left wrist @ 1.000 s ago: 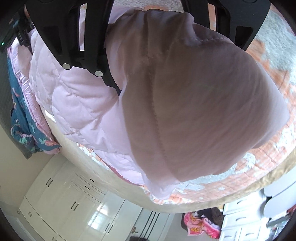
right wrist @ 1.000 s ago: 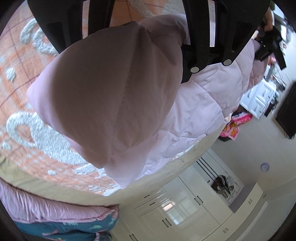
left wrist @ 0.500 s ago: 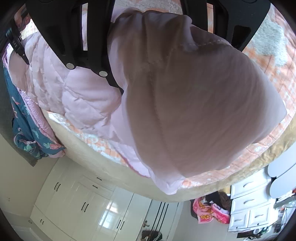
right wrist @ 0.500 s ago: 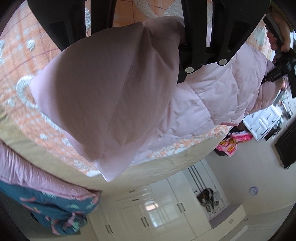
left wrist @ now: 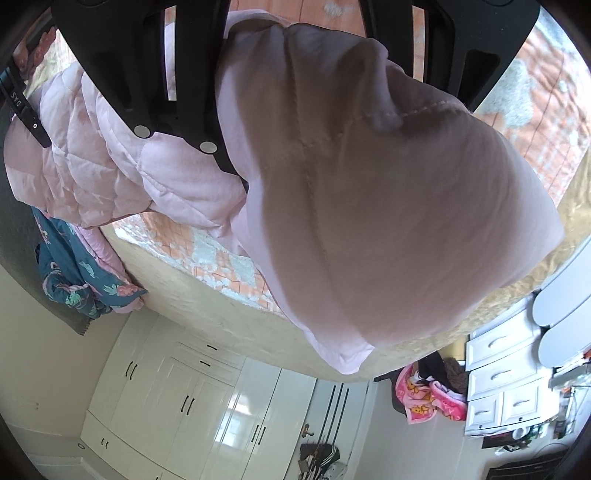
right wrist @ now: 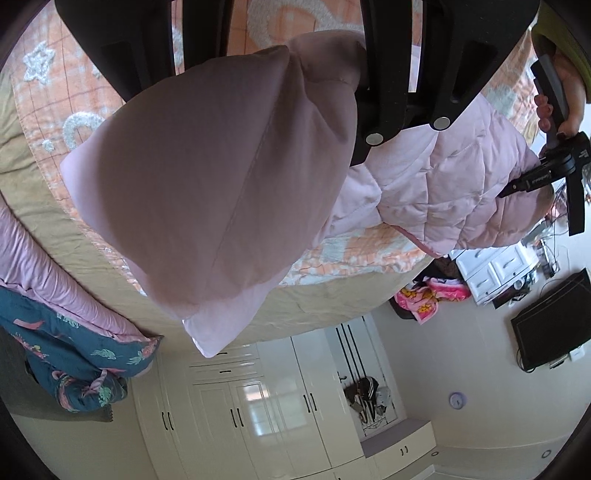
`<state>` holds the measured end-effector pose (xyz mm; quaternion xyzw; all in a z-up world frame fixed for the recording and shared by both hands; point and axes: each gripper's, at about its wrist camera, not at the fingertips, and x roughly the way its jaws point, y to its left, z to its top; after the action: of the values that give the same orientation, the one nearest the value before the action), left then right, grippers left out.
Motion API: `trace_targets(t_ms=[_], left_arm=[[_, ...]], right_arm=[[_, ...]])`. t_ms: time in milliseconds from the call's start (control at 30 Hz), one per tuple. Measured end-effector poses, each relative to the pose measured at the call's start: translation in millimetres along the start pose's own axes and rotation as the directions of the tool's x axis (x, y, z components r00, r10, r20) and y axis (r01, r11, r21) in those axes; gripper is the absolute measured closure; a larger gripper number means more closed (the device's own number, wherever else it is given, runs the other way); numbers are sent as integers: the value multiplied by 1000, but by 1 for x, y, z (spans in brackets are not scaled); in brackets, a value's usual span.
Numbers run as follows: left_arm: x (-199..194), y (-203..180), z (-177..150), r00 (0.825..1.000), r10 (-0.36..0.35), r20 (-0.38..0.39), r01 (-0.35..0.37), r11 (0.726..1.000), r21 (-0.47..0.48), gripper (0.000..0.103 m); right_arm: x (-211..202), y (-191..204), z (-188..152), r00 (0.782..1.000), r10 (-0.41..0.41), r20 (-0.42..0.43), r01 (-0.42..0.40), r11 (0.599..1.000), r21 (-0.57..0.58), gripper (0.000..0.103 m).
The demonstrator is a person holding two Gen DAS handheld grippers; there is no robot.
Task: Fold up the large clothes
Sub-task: 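Carry the lifted bundle with both tools and lower it onto the blanket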
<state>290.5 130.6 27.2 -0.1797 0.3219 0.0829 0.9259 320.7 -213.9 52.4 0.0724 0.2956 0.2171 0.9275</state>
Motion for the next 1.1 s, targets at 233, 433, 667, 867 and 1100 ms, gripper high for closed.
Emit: trace_targets(t_ms=[233, 433, 667, 867, 1100], left_arm=[[-21, 11, -21, 1000, 6, -17, -6, 1000, 7, 72], [-37, 17, -41, 1000, 7, -30, -7, 1000, 18, 72], [-53, 25, -61, 999, 11, -37, -10, 1000, 27, 72], [-63, 29, -75, 999, 12, -44, -11, 999, 38, 72], [-73, 35, -98, 998, 14, -55, -11, 998, 56, 71]], right_arm=[[-23, 9, -21, 1000, -2, -16, 2, 1000, -4, 71], [-41, 14, -43, 999, -14, -30, 14, 1000, -3, 71], [-56, 20, -61, 999, -23, -44, 22, 1000, -8, 71], [-67, 22, -77, 998, -28, -58, 29, 1000, 6, 71], [-75, 19, -98, 996, -32, -83, 35, 999, 36, 71]])
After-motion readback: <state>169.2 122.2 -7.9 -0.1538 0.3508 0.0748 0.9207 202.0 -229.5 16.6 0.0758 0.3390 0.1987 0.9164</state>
